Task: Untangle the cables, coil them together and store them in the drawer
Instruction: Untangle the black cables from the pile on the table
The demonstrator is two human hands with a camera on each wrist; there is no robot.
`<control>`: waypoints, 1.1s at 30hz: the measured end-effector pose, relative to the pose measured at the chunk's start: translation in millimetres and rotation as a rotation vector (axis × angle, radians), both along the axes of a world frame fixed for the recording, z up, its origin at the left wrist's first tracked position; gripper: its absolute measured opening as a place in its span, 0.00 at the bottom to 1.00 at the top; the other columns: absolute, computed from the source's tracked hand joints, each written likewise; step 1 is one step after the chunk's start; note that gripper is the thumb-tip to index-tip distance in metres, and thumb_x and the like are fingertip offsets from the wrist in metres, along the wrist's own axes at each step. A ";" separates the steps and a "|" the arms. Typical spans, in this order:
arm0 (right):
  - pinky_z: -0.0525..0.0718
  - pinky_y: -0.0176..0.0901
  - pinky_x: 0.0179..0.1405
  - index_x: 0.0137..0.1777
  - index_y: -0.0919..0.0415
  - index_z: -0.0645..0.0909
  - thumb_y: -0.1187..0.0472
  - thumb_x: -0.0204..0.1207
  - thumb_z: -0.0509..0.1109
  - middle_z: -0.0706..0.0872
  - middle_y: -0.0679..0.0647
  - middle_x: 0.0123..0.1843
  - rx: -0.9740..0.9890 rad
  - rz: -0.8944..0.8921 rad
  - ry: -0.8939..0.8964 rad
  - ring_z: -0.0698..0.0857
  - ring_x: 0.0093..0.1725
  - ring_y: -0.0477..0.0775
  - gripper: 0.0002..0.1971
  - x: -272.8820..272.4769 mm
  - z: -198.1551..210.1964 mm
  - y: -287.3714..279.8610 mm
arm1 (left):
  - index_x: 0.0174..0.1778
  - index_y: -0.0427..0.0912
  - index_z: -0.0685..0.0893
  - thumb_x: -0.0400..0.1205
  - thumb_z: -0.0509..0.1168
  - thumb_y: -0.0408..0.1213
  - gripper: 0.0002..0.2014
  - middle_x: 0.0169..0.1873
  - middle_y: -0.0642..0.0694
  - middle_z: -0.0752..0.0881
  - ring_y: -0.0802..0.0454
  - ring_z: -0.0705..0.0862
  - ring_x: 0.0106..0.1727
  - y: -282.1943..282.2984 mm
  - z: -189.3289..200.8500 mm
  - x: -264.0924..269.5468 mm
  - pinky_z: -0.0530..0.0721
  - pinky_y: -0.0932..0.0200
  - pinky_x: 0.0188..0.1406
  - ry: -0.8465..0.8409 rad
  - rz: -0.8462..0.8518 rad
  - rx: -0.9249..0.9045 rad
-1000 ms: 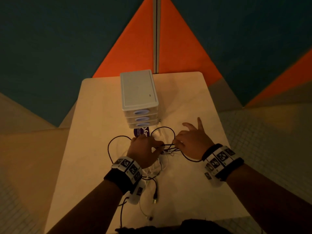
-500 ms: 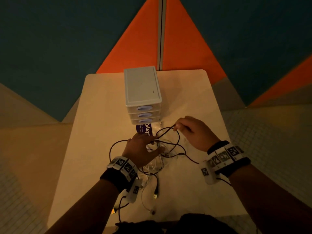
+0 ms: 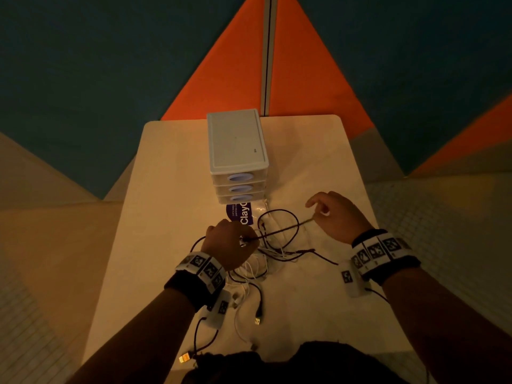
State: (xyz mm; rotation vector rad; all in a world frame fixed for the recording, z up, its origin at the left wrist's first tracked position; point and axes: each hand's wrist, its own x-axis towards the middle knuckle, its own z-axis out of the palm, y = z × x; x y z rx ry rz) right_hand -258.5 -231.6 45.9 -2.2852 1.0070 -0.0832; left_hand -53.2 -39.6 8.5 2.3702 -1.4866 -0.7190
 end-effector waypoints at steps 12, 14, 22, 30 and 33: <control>0.82 0.51 0.50 0.52 0.53 0.85 0.52 0.87 0.61 0.88 0.52 0.53 -0.131 0.399 0.130 0.85 0.52 0.56 0.12 54.7 12.0 49.3 | 0.51 0.61 0.86 0.76 0.65 0.58 0.12 0.48 0.60 0.82 0.52 0.78 0.55 1.6 2.8 -12.9 0.76 0.50 0.53 -0.074 0.082 -0.108; 0.82 0.51 0.48 0.50 0.52 0.84 0.53 0.87 0.61 0.88 0.50 0.50 -0.133 0.355 0.045 0.85 0.49 0.55 0.11 51.3 16.1 41.7 | 0.53 0.61 0.84 0.75 0.68 0.58 0.13 0.48 0.59 0.78 0.51 0.76 0.56 4.3 2.9 -9.3 0.76 0.49 0.55 -0.039 0.104 -0.006; 0.80 0.49 0.47 0.50 0.56 0.82 0.57 0.91 0.57 0.87 0.53 0.49 -0.168 0.019 -0.342 0.84 0.47 0.54 0.13 24.5 38.1 -9.5 | 0.53 0.57 0.84 0.84 0.56 0.62 0.17 0.47 0.56 0.86 0.46 0.84 0.56 17.7 -5.0 14.9 0.79 0.41 0.63 0.030 0.145 0.252; 0.82 0.56 0.65 0.76 0.50 0.76 0.60 0.81 0.68 0.81 0.58 0.72 -0.063 0.004 0.255 0.82 0.67 0.62 0.22 2.7 12.6 -15.3 | 0.56 0.59 0.87 0.87 0.54 0.58 0.17 0.50 0.58 0.89 0.51 0.87 0.52 17.6 4.1 7.9 0.81 0.43 0.61 0.011 0.125 -0.007; 0.78 0.58 0.73 0.82 0.45 0.69 0.58 0.70 0.73 0.77 0.54 0.77 -0.147 0.217 0.013 0.77 0.74 0.60 0.37 23.9 16.4 16.4 | 0.52 0.58 0.87 0.87 0.58 0.55 0.13 0.47 0.59 0.88 0.54 0.86 0.46 15.1 8.2 -0.2 0.80 0.51 0.55 -0.027 0.036 -0.105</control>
